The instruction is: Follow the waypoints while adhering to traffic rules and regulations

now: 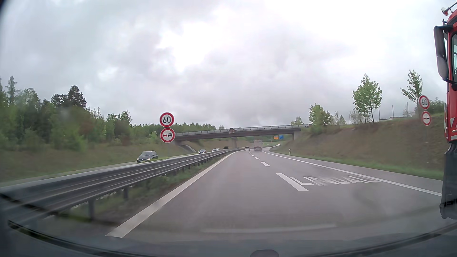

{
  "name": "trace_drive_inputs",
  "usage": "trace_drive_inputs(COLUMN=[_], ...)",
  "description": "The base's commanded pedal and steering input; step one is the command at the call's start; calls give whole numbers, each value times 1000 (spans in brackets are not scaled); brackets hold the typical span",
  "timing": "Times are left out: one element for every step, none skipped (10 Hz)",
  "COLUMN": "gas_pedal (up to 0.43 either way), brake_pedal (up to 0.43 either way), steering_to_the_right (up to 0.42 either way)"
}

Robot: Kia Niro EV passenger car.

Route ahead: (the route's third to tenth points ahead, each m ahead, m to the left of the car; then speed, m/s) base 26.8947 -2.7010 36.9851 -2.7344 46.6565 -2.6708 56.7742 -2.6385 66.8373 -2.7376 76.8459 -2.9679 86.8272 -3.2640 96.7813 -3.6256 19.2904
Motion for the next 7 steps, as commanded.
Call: trace_drive_inputs(gas_pedal=[0, 0, 0, 0, 0, 0, 0], brake_pedal=[0, 0, 0, 0, 0, 0, 0], steering_to_the_right=[-2, -2, -3, -3, -3, -3, -3])
